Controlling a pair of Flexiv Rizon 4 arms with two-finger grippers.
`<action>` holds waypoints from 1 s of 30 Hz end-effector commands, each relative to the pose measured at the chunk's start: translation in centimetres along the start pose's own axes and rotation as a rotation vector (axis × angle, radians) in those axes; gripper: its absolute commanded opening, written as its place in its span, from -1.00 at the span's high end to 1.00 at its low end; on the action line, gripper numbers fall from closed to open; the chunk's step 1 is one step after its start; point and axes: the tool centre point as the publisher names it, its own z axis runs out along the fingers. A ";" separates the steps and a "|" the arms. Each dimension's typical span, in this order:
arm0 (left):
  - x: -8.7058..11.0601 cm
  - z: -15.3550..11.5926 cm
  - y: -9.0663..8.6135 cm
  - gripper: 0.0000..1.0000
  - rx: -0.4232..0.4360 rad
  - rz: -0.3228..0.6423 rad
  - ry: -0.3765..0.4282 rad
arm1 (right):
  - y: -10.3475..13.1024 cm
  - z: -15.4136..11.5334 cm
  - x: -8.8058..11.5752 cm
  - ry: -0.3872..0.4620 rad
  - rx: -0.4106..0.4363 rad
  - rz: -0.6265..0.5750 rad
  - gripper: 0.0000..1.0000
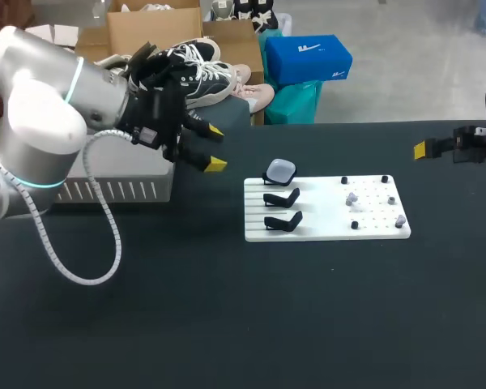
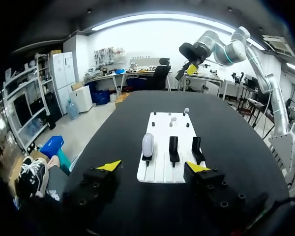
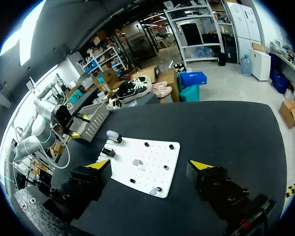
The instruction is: Pick up each earbud case from the left stands, insert the matching earbuds, close the lid, and place the case in the box.
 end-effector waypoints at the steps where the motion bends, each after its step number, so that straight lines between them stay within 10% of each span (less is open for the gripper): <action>1: 0.3 1.9 1.1 -0.27 0.059 0.001 -0.011 | 0.0 0.0 0.0 0.000 0.000 0.000 -1.00; 4: 0.5 2.9 1.3 -0.81 0.039 -0.020 -0.016 | 0.0 0.0 0.0 0.000 0.000 0.000 -1.00; 14: 1.4 5.0 2.1 0.11 0.030 -0.046 -0.020 | 0.0 0.0 0.0 0.000 0.000 0.000 -1.00; 30: 1.4 6.6 1.1 0.04 0.043 -0.042 -0.071 | 0.0 0.0 0.0 0.000 0.000 0.000 -1.00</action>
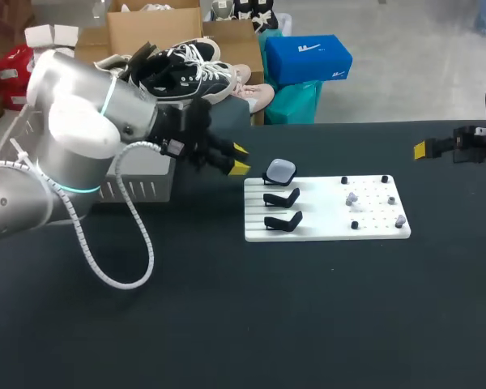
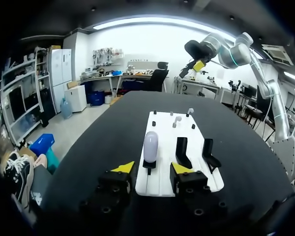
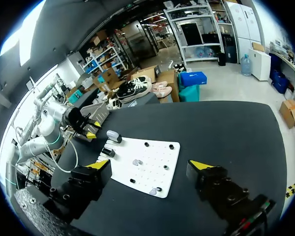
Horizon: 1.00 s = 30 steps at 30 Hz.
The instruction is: Pick up each earbud case from the left stands, insert the matching earbuds, close the lid, and place the case in the box.
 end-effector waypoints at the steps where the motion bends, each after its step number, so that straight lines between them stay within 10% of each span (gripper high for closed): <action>1: 0.4 1.1 -0.1 -0.27 -0.021 0.009 -0.018 | 0.0 0.0 0.0 0.000 0.000 0.000 -1.00; 9: 0.3 2.7 -0.2 -0.50 -0.028 0.022 -0.034 | 0.0 0.0 0.0 0.000 0.000 0.000 -1.00; 30: -0.3 5.2 0.7 -0.26 -0.017 -0.001 -0.046 | 0.0 0.0 0.0 0.000 0.000 0.000 -1.00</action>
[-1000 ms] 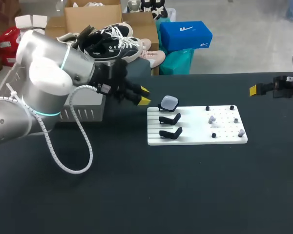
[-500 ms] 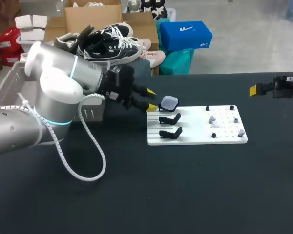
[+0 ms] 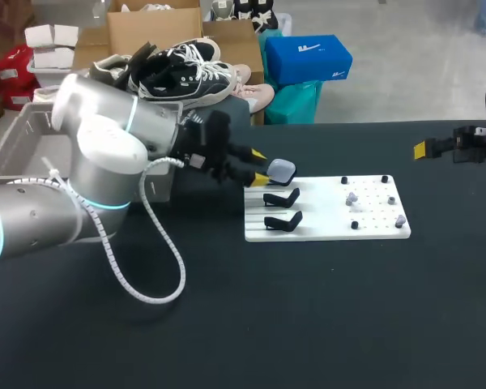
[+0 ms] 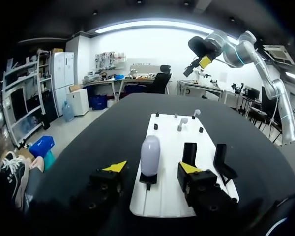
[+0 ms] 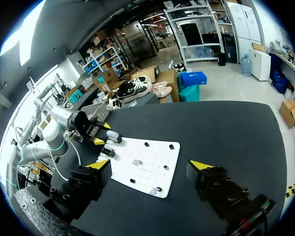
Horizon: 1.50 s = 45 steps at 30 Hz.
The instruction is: Pick up each earbud case from the left stands, insert the matching earbuds, close the lid, and place the case in the box.
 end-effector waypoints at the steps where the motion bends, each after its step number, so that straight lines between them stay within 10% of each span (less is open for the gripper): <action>1: -0.1 0.8 0.7 -0.24 0.008 0.002 -0.001 | 0.0 0.0 0.0 0.000 0.000 0.000 -1.00; 16: -0.2 2.2 0.6 -0.59 0.018 0.020 0.000 | 0.0 0.0 0.0 0.000 0.000 0.000 -1.00; 45: -0.2 2.7 0.8 -0.08 0.016 0.017 -0.003 | 0.0 0.0 0.0 0.000 0.000 0.000 -1.00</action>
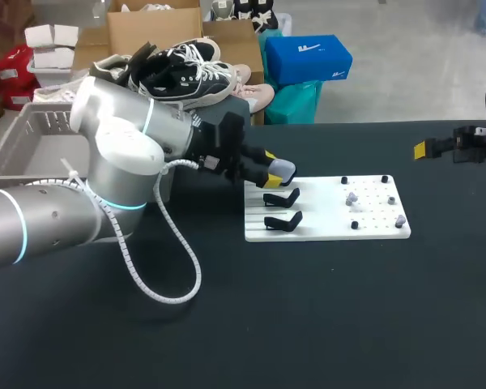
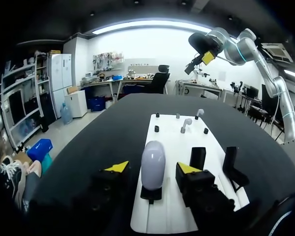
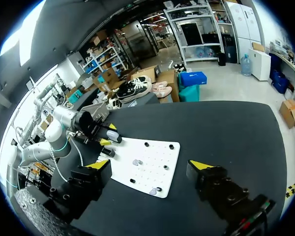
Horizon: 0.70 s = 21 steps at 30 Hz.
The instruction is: Pick up each earbud case from the left stands, insert the matching earbuds, close the lid, and place the case in the box.
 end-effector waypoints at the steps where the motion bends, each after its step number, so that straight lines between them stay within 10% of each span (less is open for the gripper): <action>1: 0.1 0.2 0.3 -0.04 0.006 0.001 0.002 | 0.0 0.0 0.0 0.000 0.000 0.000 -1.00; 9: 0.1 0.1 0.3 1.00 0.004 0.002 -0.003 | 0.0 0.0 0.0 0.000 0.000 0.000 -1.00; 21: -1.1 -2.2 -0.4 1.00 0.002 -0.014 -0.061 | 0.0 0.0 0.0 0.000 0.000 0.000 -1.00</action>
